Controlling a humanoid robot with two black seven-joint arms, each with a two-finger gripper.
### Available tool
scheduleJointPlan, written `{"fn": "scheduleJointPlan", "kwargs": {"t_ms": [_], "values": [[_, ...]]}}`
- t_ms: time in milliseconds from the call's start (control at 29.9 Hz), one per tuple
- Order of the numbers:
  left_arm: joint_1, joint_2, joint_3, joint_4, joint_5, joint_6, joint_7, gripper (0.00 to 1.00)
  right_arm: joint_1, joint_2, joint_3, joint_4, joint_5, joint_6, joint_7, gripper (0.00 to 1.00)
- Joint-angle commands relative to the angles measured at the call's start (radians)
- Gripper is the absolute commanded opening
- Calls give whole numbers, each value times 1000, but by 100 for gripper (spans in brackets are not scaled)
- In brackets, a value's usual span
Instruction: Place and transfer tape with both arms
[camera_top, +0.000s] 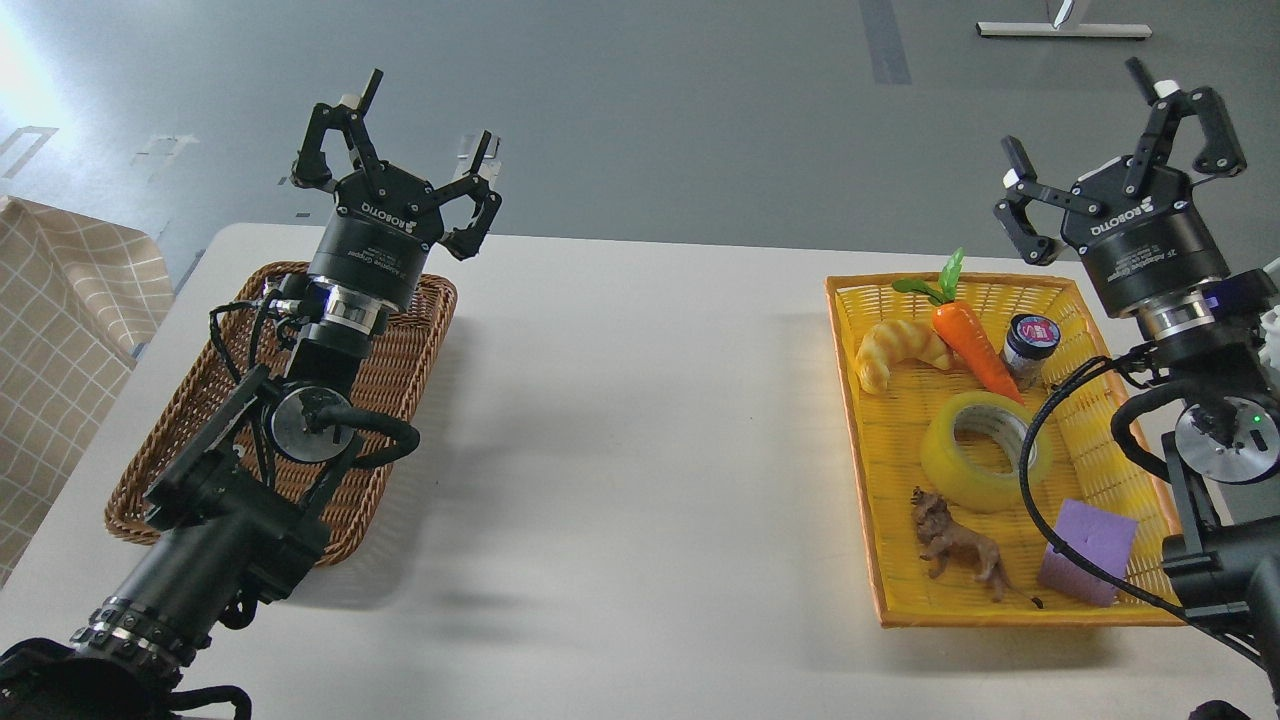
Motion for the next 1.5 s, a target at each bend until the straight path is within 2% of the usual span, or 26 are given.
{"fn": "scheduleJointPlan", "kwargs": {"t_ms": [0, 200, 501, 702, 969, 1169, 1370, 1470], "values": [[2, 0, -1, -1, 0, 0, 0, 98, 3, -110, -34, 2, -5, 0, -1, 100], [0, 0, -1, -1, 0, 0, 0, 98, 28, -276, -83, 5, -137, 0, -1, 100], [3, 2, -1, 1, 0, 0, 0, 98, 103, -351, -136, 28, -387, 0, -1, 100], [2, 2, -1, -1, 0, 0, 0, 98, 138, -405, -166, 148, -580, 0, -8, 100], [0, 5, -1, -7, 0, 0, 0, 98, 115, -515, -232, 336, -990, 0, -13, 100], [0, 8, -1, -8, 0, 0, 0, 98, 92, -582, -320, 390, -1068, 0, -14, 100], [0, 11, -2, -8, 0, 0, 0, 98, 92, -599, -395, 399, -1195, 0, -13, 100], [2, 11, -2, -10, -1, 0, 0, 98, 94, -641, -496, 405, -1278, 0, -11, 100]]}}
